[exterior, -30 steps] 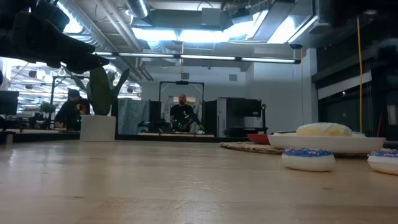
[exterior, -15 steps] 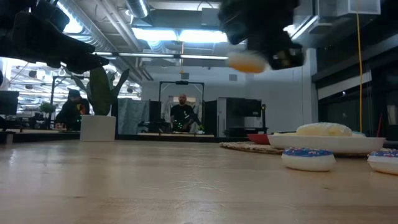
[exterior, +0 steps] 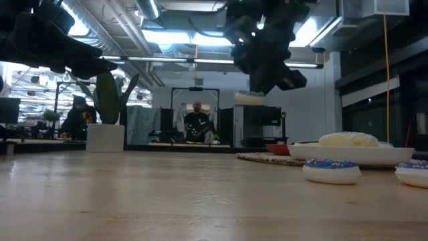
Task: Pick & Place donuts
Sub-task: Put the top small blue donut on the red plate
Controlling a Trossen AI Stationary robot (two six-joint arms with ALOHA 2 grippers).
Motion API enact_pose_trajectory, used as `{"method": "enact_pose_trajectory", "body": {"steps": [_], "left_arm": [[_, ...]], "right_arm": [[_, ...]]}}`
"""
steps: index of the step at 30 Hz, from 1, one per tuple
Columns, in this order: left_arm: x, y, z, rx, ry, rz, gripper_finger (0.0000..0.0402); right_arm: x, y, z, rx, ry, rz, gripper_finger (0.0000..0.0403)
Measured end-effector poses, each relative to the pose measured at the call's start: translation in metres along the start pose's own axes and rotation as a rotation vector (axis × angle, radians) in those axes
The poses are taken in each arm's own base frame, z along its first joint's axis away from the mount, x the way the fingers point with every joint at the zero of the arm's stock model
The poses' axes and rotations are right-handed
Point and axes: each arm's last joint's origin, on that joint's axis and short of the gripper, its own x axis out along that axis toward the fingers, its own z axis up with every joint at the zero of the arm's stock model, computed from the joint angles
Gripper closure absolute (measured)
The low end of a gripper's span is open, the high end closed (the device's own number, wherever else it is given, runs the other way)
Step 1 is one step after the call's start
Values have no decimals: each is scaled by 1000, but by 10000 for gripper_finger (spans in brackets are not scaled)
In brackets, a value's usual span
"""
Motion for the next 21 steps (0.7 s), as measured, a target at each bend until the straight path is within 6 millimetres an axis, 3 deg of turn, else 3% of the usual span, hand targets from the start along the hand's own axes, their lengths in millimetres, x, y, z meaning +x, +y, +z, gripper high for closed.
{"method": "enact_pose_trajectory", "body": {"steps": [21], "left_arm": [[0,0,0,0,0,0,49]], "right_arm": [[-39,-80,64,36,-52,17,359]]}}
